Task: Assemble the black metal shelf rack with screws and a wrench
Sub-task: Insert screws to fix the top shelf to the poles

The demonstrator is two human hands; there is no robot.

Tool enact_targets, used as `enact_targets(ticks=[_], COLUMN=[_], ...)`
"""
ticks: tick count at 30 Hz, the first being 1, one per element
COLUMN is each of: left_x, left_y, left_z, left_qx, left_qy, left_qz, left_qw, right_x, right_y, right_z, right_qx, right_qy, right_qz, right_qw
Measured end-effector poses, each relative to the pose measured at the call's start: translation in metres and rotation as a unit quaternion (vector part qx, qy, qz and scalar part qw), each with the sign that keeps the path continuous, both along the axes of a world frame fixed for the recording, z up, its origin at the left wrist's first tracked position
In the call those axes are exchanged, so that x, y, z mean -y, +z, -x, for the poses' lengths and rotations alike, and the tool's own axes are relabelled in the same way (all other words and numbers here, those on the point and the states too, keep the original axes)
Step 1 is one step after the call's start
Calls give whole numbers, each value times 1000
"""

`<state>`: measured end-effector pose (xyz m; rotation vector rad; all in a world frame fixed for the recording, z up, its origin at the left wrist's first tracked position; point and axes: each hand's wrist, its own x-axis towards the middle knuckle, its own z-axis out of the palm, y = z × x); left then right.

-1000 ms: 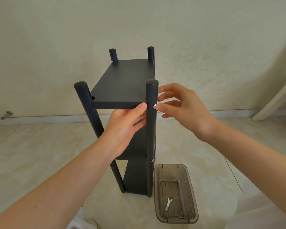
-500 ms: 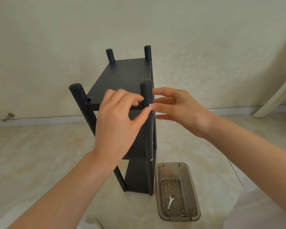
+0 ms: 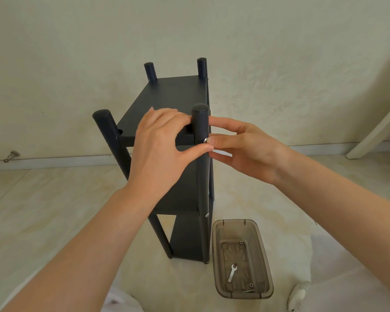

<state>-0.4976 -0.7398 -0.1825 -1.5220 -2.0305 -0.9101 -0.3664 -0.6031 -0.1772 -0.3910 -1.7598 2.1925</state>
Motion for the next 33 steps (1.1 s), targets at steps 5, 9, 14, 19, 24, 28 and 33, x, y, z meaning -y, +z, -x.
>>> enact_targets(ticks=[5, 9, 14, 19, 24, 28, 33], left_x=[5, 8, 9, 15, 17, 17, 16], left_y=[2, 2, 1, 6, 8, 8, 6], left_z=[2, 4, 4, 1, -3, -6, -6], left_qx=[33, 43, 6, 45, 63, 71, 55], left_qy=[-37, -24, -18, -19, -19, -16, -17], left_qz=[-11, -21, 17, 21, -5, -21, -22], left_qw=[999, 999, 1000, 999, 998, 997, 998], right_x=[0, 0, 0, 0, -7, -24, -43], right_y=[1, 4, 7, 6, 0, -27, -123], right_z=[4, 7, 6, 5, 3, 5, 5], right_qx=[7, 9, 41, 56, 49, 93, 328], right_qy=[2, -33, -51, -36, -13, -12, -29], right_qz=[0, 67, 81, 51, 66, 53, -88], right_qw=[1000, 997, 995, 996, 997, 994, 940])
